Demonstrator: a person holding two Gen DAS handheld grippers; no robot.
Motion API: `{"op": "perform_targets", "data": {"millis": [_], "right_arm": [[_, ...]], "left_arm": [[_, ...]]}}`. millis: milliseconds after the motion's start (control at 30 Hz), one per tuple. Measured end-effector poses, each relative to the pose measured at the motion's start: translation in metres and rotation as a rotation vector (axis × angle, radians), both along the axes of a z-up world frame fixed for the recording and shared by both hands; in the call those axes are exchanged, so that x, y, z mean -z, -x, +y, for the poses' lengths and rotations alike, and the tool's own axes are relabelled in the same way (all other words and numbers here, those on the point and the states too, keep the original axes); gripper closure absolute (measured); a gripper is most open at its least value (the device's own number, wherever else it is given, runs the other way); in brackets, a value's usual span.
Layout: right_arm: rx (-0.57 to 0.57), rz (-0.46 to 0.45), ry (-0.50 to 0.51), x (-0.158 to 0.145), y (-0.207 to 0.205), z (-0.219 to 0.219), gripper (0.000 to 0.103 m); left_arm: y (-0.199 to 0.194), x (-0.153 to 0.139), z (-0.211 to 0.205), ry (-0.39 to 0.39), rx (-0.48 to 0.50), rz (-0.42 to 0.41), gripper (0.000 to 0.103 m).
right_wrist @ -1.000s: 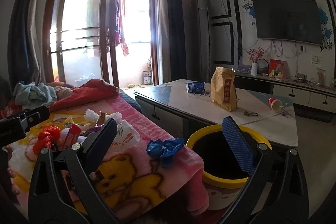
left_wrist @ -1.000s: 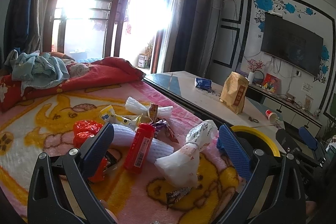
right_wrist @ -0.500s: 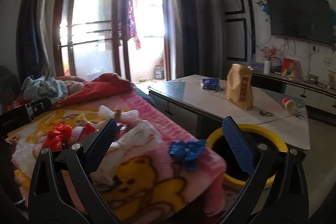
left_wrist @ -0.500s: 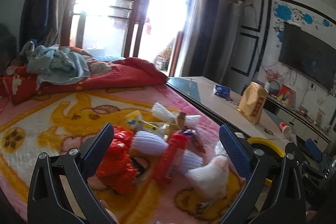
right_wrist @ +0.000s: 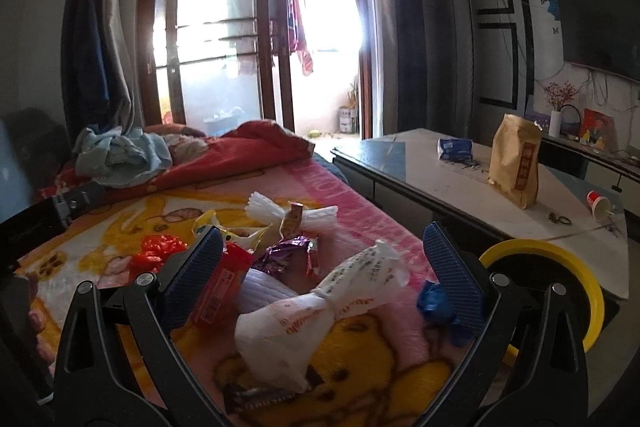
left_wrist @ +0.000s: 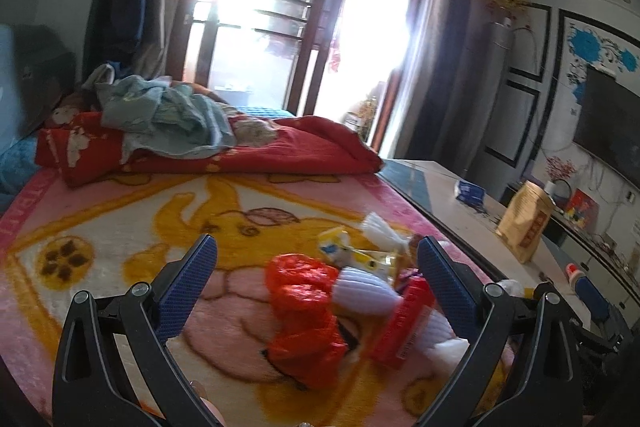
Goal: Collect trash
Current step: 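Grasp the red plastic bag with the left tool while the right tool grasps the tied white bag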
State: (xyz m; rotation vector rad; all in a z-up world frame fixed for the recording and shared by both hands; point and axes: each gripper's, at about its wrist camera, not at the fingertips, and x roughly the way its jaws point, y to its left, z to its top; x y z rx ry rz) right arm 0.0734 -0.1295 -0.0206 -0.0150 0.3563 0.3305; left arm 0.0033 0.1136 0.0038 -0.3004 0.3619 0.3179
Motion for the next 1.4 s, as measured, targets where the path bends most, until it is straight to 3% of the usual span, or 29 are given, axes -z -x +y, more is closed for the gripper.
{"op": "perform_targets", "data": {"millis": [233,400,667,800,1100,1133,1267,1300,1367,1400], "right_arm": [[0.094,0.136,0.063,0.019,-0.026,0.011,0.011],[0.091,0.272,0.013,0.034,-0.043,0.008,0.011],[0.068,0.427,-0.049,0.056,-0.061,0.013,0.011],[0.045,0.473,-0.084,0.061,-0.065,0.013,0.011],[-0.009,0.536,-0.125,0.065,-0.071,0.016,0.033],[-0.016,0.538,-0.128,0.064,-0.071,0.016,0.038],[-0.040,0.537,-0.134,0.062,-0.071,0.017,0.050],[-0.049,0.540,-0.135,0.062,-0.071,0.018,0.057],[-0.057,0.537,-0.136,0.060,-0.071,0.017,0.059],[-0.062,0.530,-0.136,0.058,-0.070,0.017,0.059]], "left_arm": [[-0.018,0.019,0.026,0.040,-0.025,0.106,0.006],[-0.042,0.041,0.038,0.099,0.021,0.207,0.006],[-0.062,0.070,0.048,0.208,0.064,0.280,0.006],[-0.066,0.077,0.051,0.220,0.072,0.297,0.006],[-0.073,0.082,0.046,0.253,0.154,0.314,0.007],[-0.074,0.082,0.045,0.255,0.160,0.313,0.009],[-0.077,0.081,0.042,0.248,0.185,0.325,0.038],[-0.077,0.081,0.042,0.249,0.193,0.325,0.042],[-0.077,0.079,0.041,0.248,0.201,0.316,0.061],[-0.076,0.078,0.041,0.246,0.201,0.311,0.062]]}}
